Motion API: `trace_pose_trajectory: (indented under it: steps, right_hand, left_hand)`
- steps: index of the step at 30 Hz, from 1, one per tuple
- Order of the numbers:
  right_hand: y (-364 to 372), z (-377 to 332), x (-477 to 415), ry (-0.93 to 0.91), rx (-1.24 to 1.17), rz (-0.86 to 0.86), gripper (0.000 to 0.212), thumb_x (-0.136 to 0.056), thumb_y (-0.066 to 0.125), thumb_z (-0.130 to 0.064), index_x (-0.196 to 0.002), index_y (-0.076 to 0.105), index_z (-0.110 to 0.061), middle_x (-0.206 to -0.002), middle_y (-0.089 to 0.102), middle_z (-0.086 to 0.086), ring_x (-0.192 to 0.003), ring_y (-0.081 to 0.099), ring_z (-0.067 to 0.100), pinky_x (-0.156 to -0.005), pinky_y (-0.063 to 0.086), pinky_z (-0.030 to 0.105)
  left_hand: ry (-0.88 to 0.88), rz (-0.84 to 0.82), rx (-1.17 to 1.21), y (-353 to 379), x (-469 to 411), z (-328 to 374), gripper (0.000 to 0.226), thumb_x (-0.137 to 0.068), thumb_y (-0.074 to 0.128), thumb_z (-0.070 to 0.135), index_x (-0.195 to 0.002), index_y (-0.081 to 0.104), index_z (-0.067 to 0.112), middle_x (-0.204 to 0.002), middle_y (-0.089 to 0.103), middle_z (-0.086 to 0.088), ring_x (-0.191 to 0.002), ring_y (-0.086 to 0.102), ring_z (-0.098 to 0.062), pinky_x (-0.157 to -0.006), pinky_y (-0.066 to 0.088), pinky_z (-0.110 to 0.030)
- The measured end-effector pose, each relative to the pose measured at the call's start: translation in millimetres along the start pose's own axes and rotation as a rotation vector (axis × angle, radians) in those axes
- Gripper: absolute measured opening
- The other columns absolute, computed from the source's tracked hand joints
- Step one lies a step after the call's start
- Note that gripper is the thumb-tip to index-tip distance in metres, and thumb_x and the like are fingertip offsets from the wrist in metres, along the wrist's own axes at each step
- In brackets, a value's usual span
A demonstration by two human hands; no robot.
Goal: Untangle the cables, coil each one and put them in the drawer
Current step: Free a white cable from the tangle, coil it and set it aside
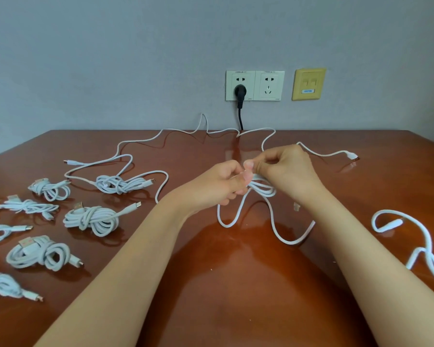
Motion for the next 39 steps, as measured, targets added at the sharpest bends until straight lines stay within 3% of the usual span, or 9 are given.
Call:
trace_pose_trajectory:
  steps: [6, 10, 16, 20, 25, 28, 31, 34, 39]
  right_hand:
    - [4, 11, 6, 0.500, -0.643, -0.354, 0.031, -0.073, 0.063, -0.021, -0.042, 0.064, -0.018, -0.042, 0.046, -0.004, -0.033, 0.032, 0.004, -0.033, 0.015, 0.013]
    - [15, 19, 5, 0.564, -0.847, -0.355, 0.028, -0.087, 0.054, -0.014, -0.059, 0.059, -0.014, -0.048, 0.041, -0.003, -0.031, 0.026, 0.002, -0.031, 0.013, 0.012]
    - [33, 15, 7, 0.372, -0.436, -0.213, 0.026, -0.093, 0.053, -0.015, -0.070, 0.065, -0.016, -0.052, 0.038, -0.003, -0.034, 0.024, 0.003, -0.033, 0.017, 0.014]
    - [45, 5, 11, 0.168, -0.057, -0.170, 0.033, -0.094, 0.051, -0.025, -0.066, 0.066, -0.018, -0.044, 0.048, -0.008, -0.040, 0.044, 0.004, -0.043, 0.030, 0.015]
    - [51, -13, 24, -0.198, 0.515, -0.252, 0.022, -0.096, 0.041, -0.026, -0.078, 0.048, -0.016, -0.091, 0.059, 0.013, -0.090, 0.054, 0.036, -0.066, 0.030, 0.030]
    - [43, -24, 27, -0.393, 0.757, -0.250, 0.018, -0.096, 0.043, -0.023, -0.108, 0.052, -0.014, -0.108, 0.060, 0.009, -0.098, 0.054, 0.033, -0.065, 0.027, 0.030]
    - [35, -31, 28, -0.613, 0.975, -0.079, 0.019, -0.081, 0.061, -0.020, -0.099, 0.062, -0.012, -0.104, 0.058, 0.006, -0.091, 0.055, 0.027, -0.061, 0.027, 0.030]
    - [26, -30, 23, -0.665, 0.842, 0.119, 0.008, -0.061, 0.064, -0.014, -0.068, 0.068, -0.011, -0.088, 0.063, 0.011, -0.074, 0.060, 0.030, -0.066, 0.026, 0.033]
    - [26, -28, 23, -0.526, 0.743, -0.034, 0.017, -0.092, 0.047, -0.014, -0.085, 0.062, -0.011, -0.093, 0.063, 0.007, -0.087, 0.058, 0.032, -0.064, 0.026, 0.027]
  left_hand:
    - [0.103, -0.063, 0.158, 4, 3, 9, 0.020, -0.098, 0.039, 0.018, -0.078, 0.039, 0.014, -0.064, 0.038, 0.001, -0.045, 0.024, -0.001, -0.047, 0.021, -0.015]
    - [0.130, 0.029, 0.228, 2, 0, 8, 0.020, -0.098, 0.039, 0.014, -0.078, 0.038, 0.013, -0.063, 0.040, 0.000, -0.042, 0.026, 0.000, -0.046, 0.022, -0.013]
    - [0.130, 0.330, -0.012, -18, -7, -3, 0.021, -0.098, 0.044, 0.016, -0.078, 0.041, 0.020, -0.053, 0.056, 0.015, -0.045, 0.041, 0.004, -0.053, 0.031, -0.020]
    - [0.145, 0.493, -0.159, -19, -5, -4, 0.024, -0.096, 0.048, 0.014, -0.075, 0.039, 0.023, -0.064, 0.052, 0.008, -0.056, 0.048, 0.001, -0.053, 0.035, -0.007]
    - [0.113, 0.550, -0.193, -26, -8, -12, 0.025, -0.093, 0.051, 0.015, -0.073, 0.041, 0.025, -0.073, 0.055, 0.004, -0.067, 0.048, -0.005, -0.054, 0.033, -0.005]
    - [0.139, 0.490, -0.179, -24, -9, -12, 0.022, -0.092, 0.052, 0.013, -0.074, 0.045, 0.022, -0.079, 0.063, -0.002, -0.064, 0.052, -0.004, -0.052, 0.035, -0.007]
    - [0.166, 0.406, -0.201, -17, -9, -10, 0.025, -0.090, 0.048, 0.006, -0.074, 0.047, 0.024, -0.071, 0.060, 0.005, -0.060, 0.049, -0.003, -0.060, 0.038, -0.016]
    - [0.230, 0.369, -0.068, -19, -11, -7, 0.029, -0.087, 0.049, 0.002, -0.071, 0.047, 0.026, -0.062, 0.057, 0.010, -0.058, 0.045, -0.007, -0.061, 0.035, -0.027]
    - [0.183, 0.352, -0.193, -16, -12, -14, 0.026, -0.087, 0.050, 0.008, -0.070, 0.047, 0.028, -0.063, 0.058, 0.008, -0.068, 0.047, -0.015, -0.064, 0.036, -0.025]
Point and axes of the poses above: each hand's wrist, its own x-axis away from the middle knuckle, its own y-axis out of the palm, z = x × y, the point moved 3 cm from there along -x, towards the middle knuckle
